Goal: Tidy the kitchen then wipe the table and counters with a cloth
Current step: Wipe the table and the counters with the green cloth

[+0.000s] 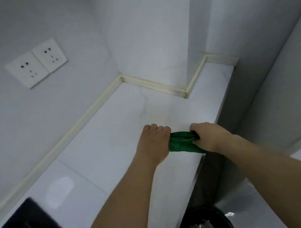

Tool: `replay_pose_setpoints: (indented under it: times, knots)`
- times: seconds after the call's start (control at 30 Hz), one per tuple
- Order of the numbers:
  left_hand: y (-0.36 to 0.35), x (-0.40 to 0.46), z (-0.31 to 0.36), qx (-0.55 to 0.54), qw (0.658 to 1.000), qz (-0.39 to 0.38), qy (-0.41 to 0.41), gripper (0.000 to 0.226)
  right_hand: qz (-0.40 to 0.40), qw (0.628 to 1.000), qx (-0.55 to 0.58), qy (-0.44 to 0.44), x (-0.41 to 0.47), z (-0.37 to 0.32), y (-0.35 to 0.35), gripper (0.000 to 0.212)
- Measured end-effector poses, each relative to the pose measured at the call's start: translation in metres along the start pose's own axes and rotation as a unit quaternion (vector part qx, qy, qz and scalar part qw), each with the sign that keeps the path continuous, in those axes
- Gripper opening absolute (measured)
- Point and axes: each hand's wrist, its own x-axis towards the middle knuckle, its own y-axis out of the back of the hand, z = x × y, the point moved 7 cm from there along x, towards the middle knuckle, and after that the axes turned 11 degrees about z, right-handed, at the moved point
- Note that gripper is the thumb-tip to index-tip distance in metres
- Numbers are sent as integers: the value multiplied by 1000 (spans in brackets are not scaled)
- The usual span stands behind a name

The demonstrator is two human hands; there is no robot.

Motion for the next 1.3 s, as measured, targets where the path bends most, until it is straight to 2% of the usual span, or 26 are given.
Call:
replay_pose_setpoints:
  times: [0.17,0.33,0.4,0.5,0.7,0.73,0.97,1.07,1.13,1.3]
  knots:
    - [69,-94,14,63,996,0,62,26,21,991,40,130,-77,-63,10,20]
    - [133,-197,9,107,980,18,166,25,66,960,30,269,-137,-147,2,36]
    - [159,-259,0,129,966,25,224,24,70,941,20,331,-167,-197,-3,23]
    - [185,-342,-6,152,944,32,290,21,46,924,25,379,-202,-259,-14,6]
    - [229,-519,14,189,874,3,447,22,-21,862,38,504,-305,-383,-45,19]
    - [236,-559,23,191,858,-3,477,21,-32,842,39,536,-337,-407,-54,21]
    - [283,-779,111,200,765,-34,611,17,-122,741,-3,661,-539,-518,-119,6]
    - [305,-882,163,188,724,-29,663,15,-135,697,-10,705,-647,-557,-144,3]
    - [318,-933,191,192,708,-19,679,15,-136,681,-15,720,-703,-576,-152,2]
    - [359,-1090,279,183,633,41,751,15,-149,621,-26,769,-873,-633,-183,8]
